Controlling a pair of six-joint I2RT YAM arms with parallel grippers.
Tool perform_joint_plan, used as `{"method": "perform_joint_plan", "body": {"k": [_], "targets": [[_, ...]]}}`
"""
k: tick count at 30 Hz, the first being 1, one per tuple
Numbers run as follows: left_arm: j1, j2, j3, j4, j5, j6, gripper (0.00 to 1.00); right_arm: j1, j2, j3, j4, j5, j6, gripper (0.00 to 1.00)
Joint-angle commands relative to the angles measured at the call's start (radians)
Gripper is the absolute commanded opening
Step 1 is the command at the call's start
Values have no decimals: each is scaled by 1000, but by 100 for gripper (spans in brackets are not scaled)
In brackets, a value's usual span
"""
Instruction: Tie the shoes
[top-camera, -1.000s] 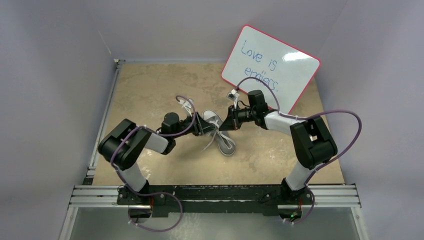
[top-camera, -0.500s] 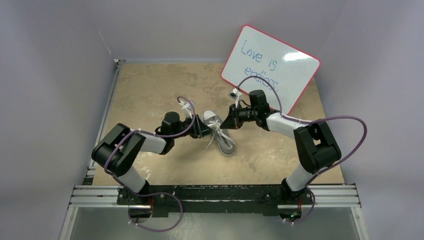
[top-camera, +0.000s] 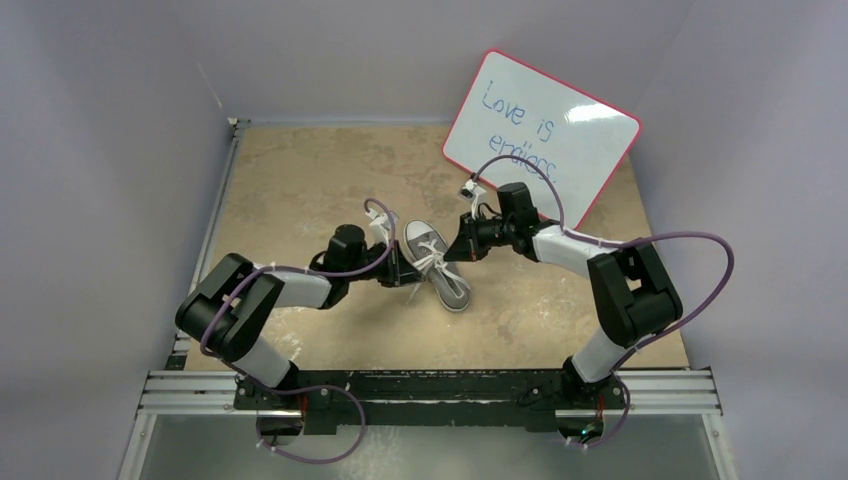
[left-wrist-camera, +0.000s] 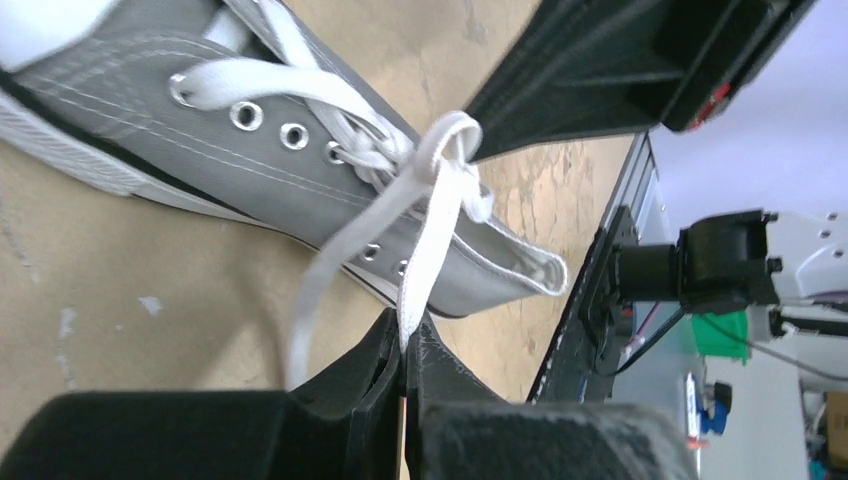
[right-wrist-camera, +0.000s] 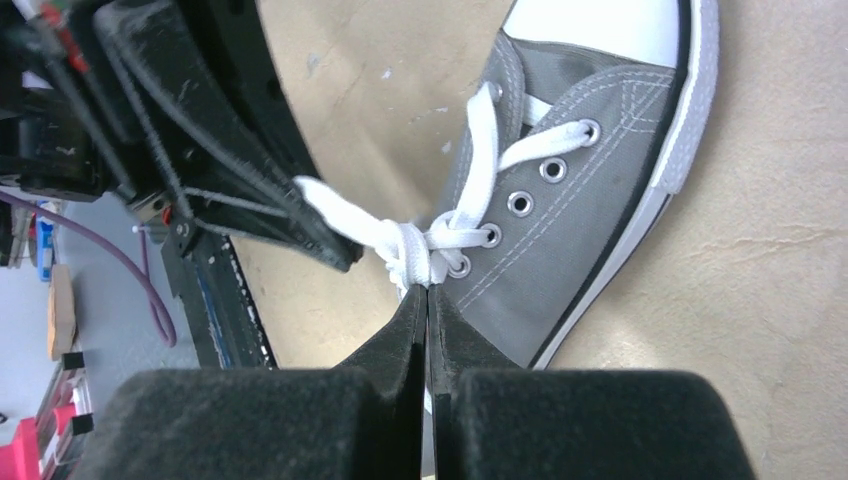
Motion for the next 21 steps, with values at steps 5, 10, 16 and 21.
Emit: {"method": "perform_joint_plan", "body": {"k": [5,10,16,21], "targets": [[-44,-106,7,-161,24,108,0,3,-50,45,-131,106,-25,0],[-46,-150,-15,-171,6,99,0,4,-28,88,-215,129,-31,0],[-51,-143,-29,-189,7,98,0,4,-33,110,-171,221,79,0],[-59,-145,-38,-184,12,94,0,3,-18,113,-167,231,113,0]]}}
